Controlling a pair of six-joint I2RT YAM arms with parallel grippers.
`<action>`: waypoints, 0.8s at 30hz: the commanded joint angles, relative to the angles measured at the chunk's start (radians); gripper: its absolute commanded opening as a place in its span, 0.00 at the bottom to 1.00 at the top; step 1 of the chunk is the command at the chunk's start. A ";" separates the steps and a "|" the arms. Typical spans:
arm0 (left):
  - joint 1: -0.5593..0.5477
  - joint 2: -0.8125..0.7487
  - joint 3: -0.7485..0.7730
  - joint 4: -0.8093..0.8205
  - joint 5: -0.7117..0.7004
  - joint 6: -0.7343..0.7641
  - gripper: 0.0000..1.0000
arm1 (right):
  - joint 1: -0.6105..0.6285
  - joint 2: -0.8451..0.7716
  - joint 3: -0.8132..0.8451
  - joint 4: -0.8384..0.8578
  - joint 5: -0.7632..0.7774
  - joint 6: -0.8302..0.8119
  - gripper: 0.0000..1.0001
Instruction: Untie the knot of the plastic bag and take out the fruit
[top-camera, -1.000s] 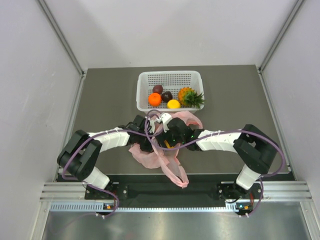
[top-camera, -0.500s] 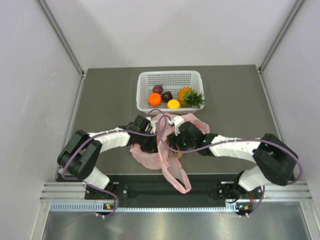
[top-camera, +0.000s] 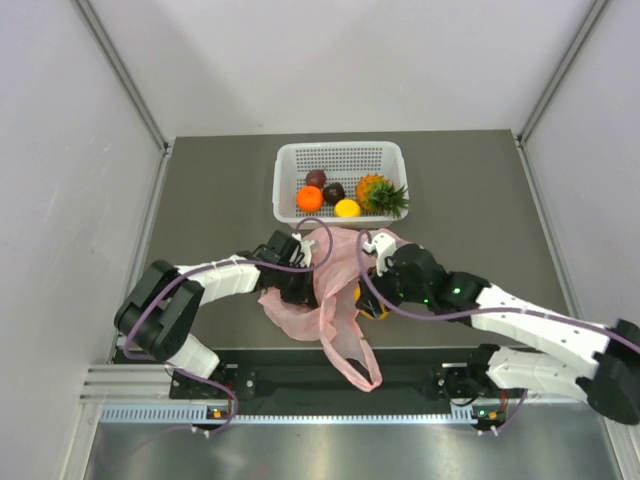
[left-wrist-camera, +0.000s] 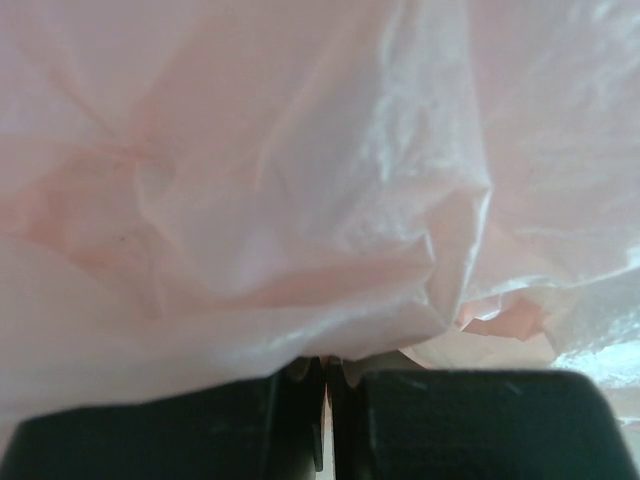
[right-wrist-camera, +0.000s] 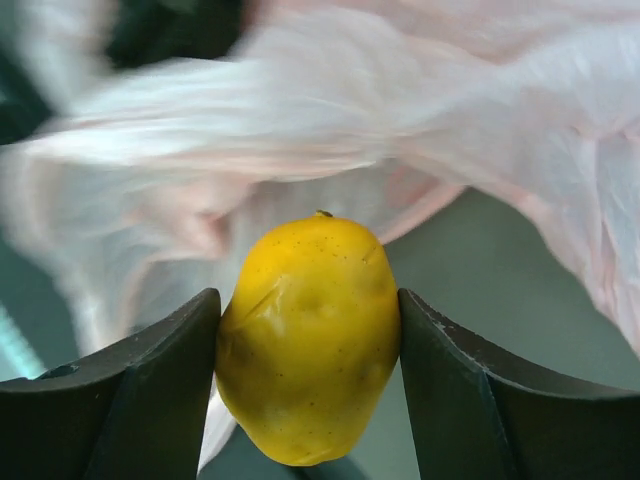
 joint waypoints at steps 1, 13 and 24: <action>-0.004 -0.039 0.022 -0.005 0.002 0.014 0.00 | -0.010 -0.161 0.133 -0.139 -0.248 -0.036 0.00; -0.010 -0.140 0.024 -0.051 0.022 -0.021 0.00 | -0.050 -0.060 0.620 -0.191 -0.102 -0.172 0.00; -0.049 -0.267 -0.033 -0.076 0.031 -0.070 0.00 | -0.294 0.543 0.955 -0.024 0.076 -0.133 0.00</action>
